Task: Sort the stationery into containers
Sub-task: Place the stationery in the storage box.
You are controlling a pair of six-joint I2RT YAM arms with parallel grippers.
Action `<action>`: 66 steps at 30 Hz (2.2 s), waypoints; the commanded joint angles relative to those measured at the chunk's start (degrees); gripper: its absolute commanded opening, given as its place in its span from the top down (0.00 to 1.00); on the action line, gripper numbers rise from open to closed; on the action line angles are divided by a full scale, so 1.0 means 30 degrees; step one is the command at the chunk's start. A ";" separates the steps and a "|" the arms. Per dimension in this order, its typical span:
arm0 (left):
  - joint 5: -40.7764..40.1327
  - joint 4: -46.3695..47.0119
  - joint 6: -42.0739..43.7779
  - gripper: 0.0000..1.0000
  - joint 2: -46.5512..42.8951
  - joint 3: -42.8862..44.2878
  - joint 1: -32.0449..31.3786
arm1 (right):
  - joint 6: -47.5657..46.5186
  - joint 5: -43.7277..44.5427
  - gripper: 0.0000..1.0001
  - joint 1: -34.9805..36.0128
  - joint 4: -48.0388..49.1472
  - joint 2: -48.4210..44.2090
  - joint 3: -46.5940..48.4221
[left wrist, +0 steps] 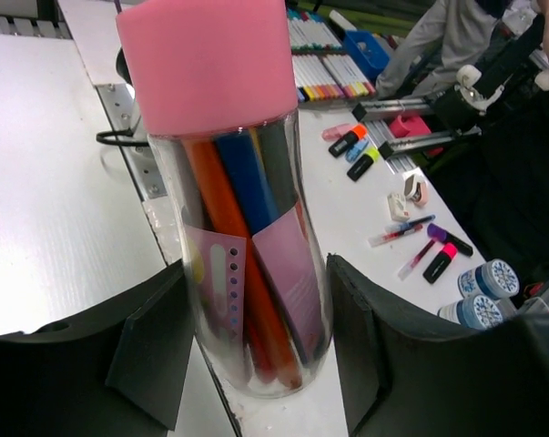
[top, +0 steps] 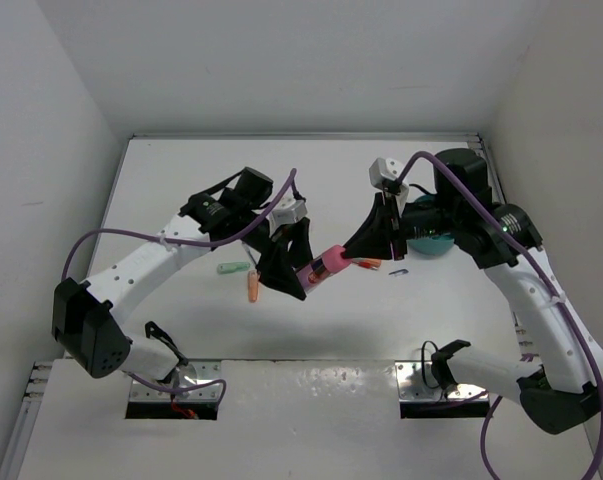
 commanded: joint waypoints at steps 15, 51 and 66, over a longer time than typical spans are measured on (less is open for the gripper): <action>-1.1106 0.9160 -1.0170 0.00 -0.4561 -0.2064 0.3515 | -0.1137 0.2612 1.00 0.0132 -0.1379 -0.0229 0.1058; -3.1787 0.1513 -0.8537 0.00 -0.2426 0.1568 0.5484 | -0.0669 1.6064 1.00 -1.1645 -0.3288 0.8735 0.7066; -3.1491 0.2011 -0.7425 0.00 -0.2222 0.1129 0.5073 | -0.1137 1.6210 1.00 -1.2114 -0.2113 0.9380 0.5279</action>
